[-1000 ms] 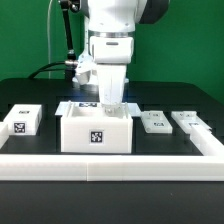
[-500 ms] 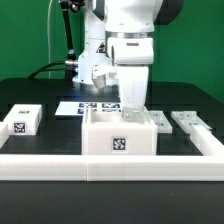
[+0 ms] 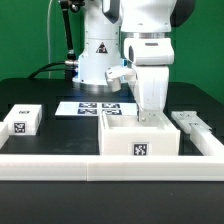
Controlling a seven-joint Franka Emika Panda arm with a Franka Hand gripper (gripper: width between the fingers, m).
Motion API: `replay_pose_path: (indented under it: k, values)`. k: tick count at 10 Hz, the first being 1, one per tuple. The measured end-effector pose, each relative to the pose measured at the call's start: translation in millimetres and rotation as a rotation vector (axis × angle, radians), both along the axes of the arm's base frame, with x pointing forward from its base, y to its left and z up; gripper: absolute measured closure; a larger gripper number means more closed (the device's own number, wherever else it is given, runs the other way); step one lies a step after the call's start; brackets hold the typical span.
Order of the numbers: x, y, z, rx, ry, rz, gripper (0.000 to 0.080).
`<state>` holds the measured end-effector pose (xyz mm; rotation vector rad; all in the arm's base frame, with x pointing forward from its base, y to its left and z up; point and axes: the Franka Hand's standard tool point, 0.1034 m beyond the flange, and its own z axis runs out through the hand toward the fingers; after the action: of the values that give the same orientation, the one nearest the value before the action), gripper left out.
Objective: Assemble cabinet
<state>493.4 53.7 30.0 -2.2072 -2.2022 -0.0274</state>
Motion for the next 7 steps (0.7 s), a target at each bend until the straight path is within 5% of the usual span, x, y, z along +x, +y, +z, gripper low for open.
replay_pose_path:
  k: [7]
  values:
    - [24.0,55.3,0.4,0.008,-0.006,-0.021,0.0764]
